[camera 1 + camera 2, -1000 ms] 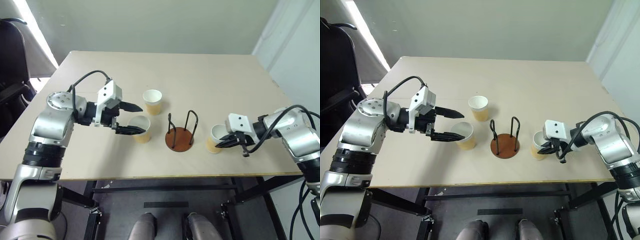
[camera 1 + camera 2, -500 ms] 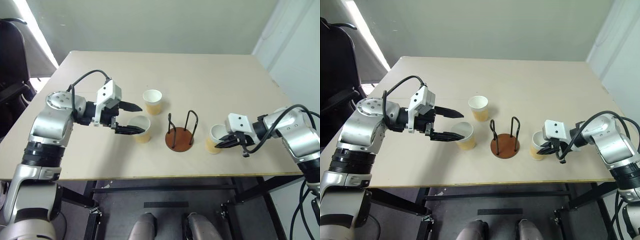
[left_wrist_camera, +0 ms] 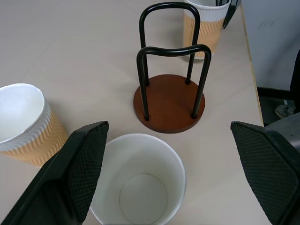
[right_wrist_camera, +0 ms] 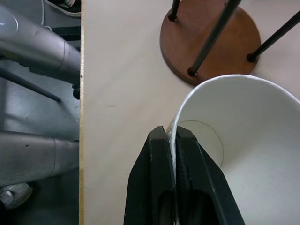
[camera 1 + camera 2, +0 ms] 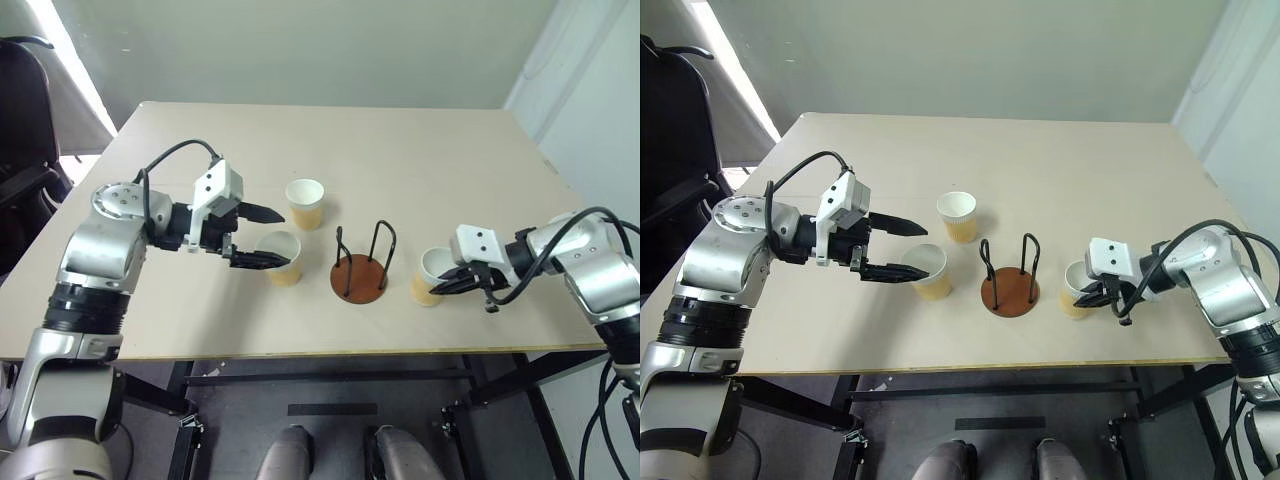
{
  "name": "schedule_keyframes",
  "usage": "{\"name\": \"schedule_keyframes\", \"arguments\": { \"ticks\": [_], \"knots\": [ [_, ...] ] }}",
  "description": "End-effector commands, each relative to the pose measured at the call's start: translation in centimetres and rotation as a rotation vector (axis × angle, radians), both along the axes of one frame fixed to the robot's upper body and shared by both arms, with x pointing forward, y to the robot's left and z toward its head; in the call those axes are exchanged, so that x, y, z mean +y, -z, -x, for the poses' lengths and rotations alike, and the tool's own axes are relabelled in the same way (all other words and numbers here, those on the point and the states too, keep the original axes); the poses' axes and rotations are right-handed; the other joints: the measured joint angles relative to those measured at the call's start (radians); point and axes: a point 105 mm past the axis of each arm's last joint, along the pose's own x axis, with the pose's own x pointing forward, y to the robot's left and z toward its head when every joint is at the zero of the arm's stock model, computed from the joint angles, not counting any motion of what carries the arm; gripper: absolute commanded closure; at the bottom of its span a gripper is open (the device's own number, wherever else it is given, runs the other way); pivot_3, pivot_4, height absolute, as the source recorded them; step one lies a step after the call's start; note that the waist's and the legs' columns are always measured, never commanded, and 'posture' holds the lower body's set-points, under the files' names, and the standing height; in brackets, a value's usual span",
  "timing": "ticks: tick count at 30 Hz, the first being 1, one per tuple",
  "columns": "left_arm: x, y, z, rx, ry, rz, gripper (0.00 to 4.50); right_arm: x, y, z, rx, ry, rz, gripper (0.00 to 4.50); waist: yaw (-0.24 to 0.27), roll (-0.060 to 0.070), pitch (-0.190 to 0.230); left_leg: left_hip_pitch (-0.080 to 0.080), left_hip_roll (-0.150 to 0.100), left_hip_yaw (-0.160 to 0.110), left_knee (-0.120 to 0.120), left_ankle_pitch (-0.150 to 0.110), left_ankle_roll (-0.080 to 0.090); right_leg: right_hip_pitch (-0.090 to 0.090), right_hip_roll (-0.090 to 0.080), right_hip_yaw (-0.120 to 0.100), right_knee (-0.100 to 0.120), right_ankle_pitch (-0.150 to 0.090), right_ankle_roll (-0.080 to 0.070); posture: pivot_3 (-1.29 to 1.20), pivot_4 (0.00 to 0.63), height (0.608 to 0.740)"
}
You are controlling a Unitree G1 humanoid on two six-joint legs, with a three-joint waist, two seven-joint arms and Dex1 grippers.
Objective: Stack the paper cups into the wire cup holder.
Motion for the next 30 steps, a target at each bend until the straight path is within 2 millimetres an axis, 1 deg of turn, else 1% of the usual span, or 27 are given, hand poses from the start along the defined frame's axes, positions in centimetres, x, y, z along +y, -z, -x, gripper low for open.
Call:
{"name": "schedule_keyframes", "arguments": {
  "ticks": [1, 30],
  "knots": [
    [-0.02, -1.28, 0.33, -0.055, 0.018, 0.016, 0.00, -0.14, -1.70, -0.34, -0.056, 0.010, -0.025, 4.46, 0.000, 0.000, 0.000, 0.000, 0.000, 0.000, 0.000, 0.000, 0.000, 0.000, 0.000, 0.000, 0.000, 0.000, 0.000, 0.00, 0.150, 0.740],
    [-0.18, -1.49, 0.37, -0.061, 0.014, 0.019, 0.00, -0.32, -1.54, -0.58, -0.065, 0.020, -0.021, 4.46, 0.000, 0.000, 0.000, 0.000, 0.000, 0.000, 0.000, 0.000, 0.000, 0.000, 0.000, 0.000, 0.000, 0.000, 0.000, 0.00, 0.150, 0.740]
  ]
}}
